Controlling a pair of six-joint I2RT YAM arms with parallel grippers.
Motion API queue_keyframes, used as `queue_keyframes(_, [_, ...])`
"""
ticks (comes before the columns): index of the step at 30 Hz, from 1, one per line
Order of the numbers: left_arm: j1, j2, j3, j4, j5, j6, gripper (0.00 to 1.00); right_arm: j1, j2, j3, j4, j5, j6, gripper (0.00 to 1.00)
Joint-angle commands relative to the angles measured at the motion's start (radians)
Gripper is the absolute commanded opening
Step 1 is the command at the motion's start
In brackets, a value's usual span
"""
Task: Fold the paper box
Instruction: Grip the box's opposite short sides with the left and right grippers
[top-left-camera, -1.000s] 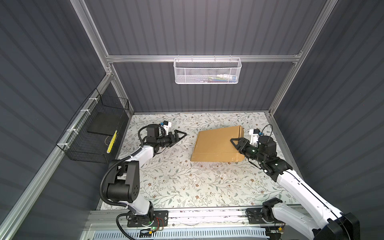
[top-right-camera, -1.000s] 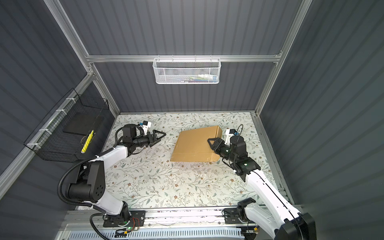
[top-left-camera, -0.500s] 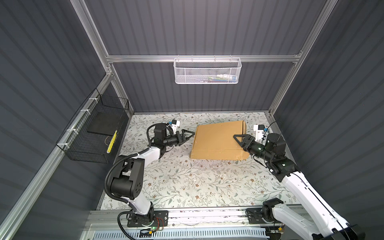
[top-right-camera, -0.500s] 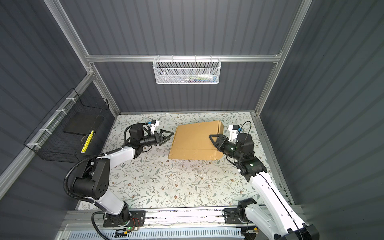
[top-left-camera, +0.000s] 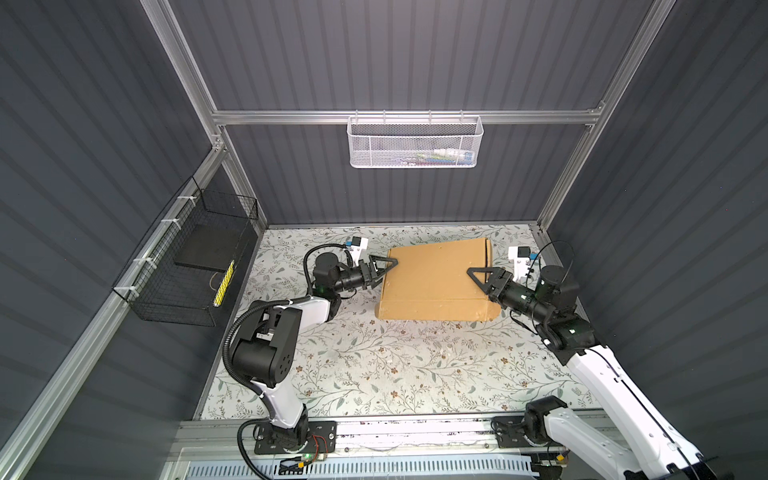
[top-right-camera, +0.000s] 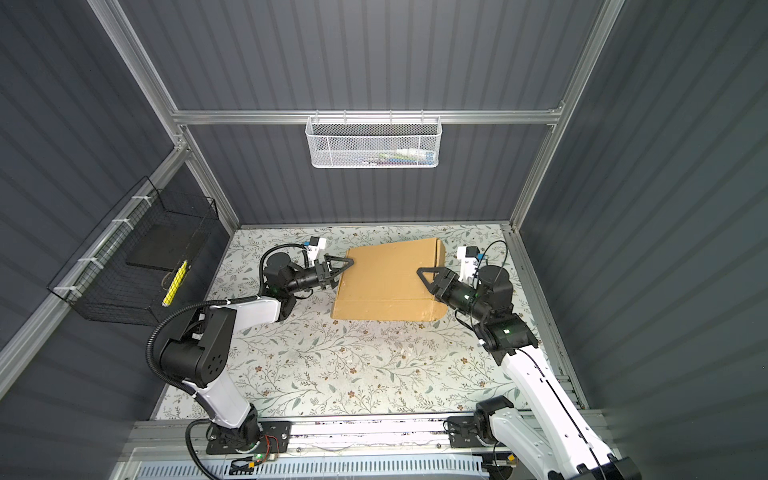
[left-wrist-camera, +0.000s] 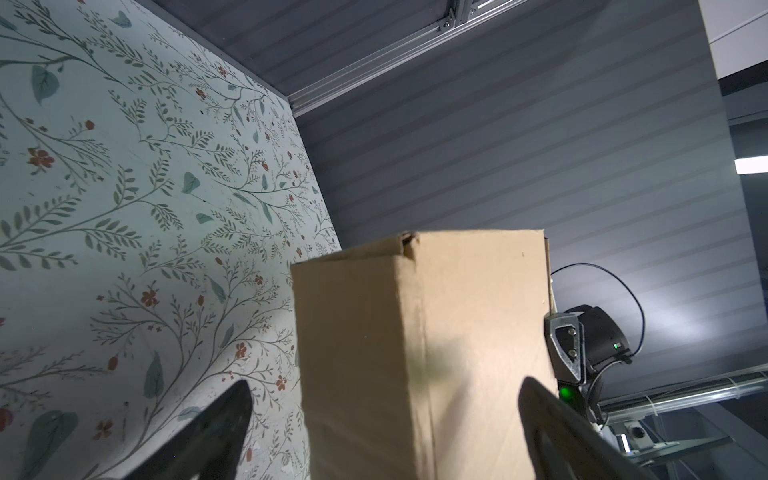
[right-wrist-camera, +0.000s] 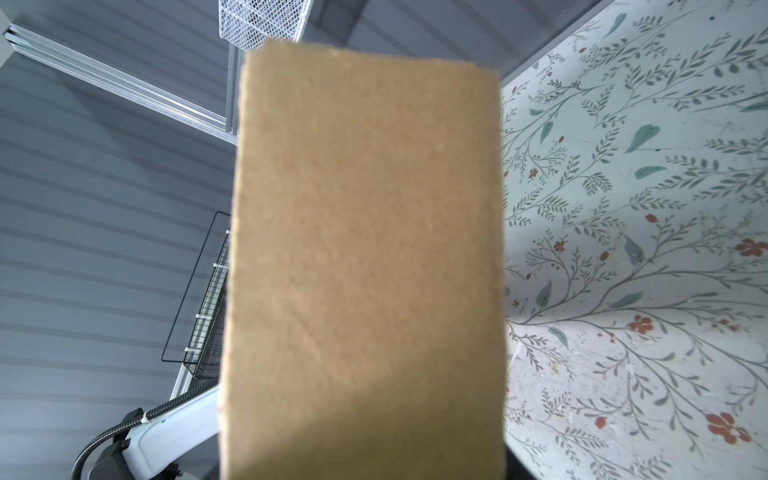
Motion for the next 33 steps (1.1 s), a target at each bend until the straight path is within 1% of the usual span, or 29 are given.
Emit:
queue_keyframes(1, [-0.010, 0.014, -0.009, 0.170, 0.034, -0.109, 1.00, -0.005, -0.021, 0.042, 0.051, -0.027, 0.011, 0.47])
queue_keyframes(10, [-0.023, 0.065, -0.013, 0.439, 0.056, -0.324, 0.99, -0.007, -0.033, 0.053, 0.050, -0.034, 0.003, 0.45])
queue_keyframes(12, [-0.025, 0.081, -0.009, 0.497, 0.062, -0.386, 0.97, -0.007, -0.033, 0.055, 0.050, -0.036, 0.000, 0.45])
queue_keyframes(26, [-0.055, 0.063, 0.007, 0.497, 0.076, -0.416, 0.92, -0.007, -0.004, 0.061, 0.080, -0.029, 0.001, 0.44])
queue_keyframes(33, [-0.073, 0.063, 0.033, 0.498, 0.078, -0.429, 0.86, -0.007, 0.028, 0.068, 0.092, -0.033, 0.001, 0.44])
